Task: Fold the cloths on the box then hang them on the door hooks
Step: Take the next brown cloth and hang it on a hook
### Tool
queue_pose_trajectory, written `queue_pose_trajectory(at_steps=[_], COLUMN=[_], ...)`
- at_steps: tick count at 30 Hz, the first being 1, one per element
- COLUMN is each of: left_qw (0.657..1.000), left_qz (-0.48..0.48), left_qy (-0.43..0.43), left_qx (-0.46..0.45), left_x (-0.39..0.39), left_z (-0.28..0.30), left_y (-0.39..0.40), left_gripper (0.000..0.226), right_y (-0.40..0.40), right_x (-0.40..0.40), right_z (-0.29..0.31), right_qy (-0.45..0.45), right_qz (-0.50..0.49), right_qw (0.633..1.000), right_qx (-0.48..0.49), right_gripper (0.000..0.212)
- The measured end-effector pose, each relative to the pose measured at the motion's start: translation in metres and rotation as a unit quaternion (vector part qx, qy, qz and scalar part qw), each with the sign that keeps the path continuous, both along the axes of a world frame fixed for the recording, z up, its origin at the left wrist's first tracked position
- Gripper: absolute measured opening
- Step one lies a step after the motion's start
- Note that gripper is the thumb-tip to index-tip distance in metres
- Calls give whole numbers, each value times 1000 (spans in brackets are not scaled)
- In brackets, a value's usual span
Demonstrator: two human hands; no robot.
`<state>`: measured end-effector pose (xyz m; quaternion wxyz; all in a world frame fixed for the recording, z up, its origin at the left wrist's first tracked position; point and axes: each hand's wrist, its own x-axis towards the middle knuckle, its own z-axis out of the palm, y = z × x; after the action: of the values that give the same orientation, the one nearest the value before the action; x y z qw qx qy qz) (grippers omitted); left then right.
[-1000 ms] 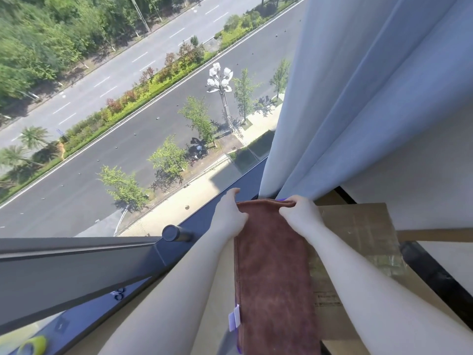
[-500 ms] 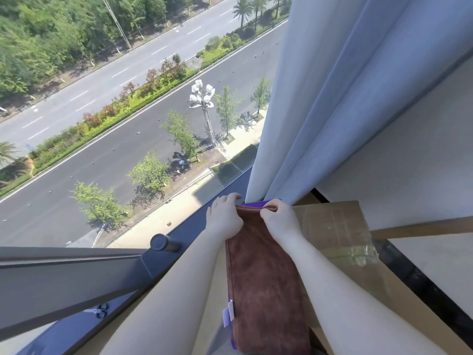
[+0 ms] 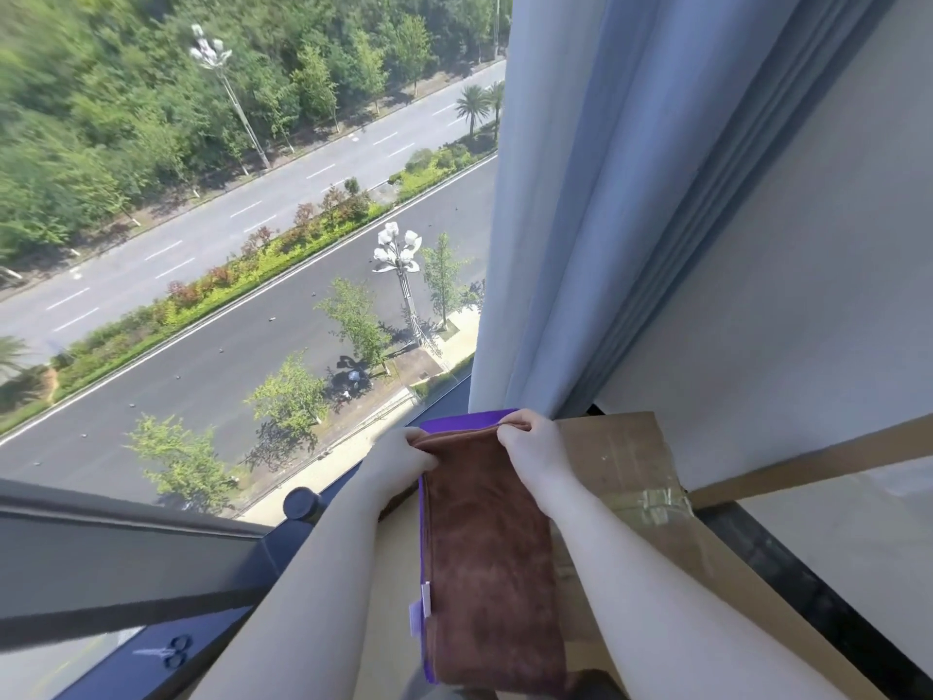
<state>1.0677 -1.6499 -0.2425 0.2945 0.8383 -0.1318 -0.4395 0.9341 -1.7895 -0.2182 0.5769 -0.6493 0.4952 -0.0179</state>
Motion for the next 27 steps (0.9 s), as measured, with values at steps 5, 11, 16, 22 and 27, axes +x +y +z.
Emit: queue_pose_trajectory(at_steps=[5,11,16,22,27], left_qw=[986,960,945,929,913], left_qz=[117,203,240,262,287], left_qy=[62,68,29,-10,-69], left_qx=[-103,-181,-221,-262,-281], left_x=[-34,-82,-107,-122,-138], left_z=[23,52,84,124,154], left_y=[13,17,22,49,88], left_gripper=[15,21,21,29,31], right_y=[-11,-21,-22,-13,14], right_x=[-32,-65,-74,-77,-70], right_z=[12,39,65,91,120], right_qy=[-34,-92,-139,-201,-256], right_qz=[-18,-23,11,59,91], right_qw=[999,994,990,977,960], right_qx=[18,45,26,29,60], right_gripper=[19,19,16,19,22])
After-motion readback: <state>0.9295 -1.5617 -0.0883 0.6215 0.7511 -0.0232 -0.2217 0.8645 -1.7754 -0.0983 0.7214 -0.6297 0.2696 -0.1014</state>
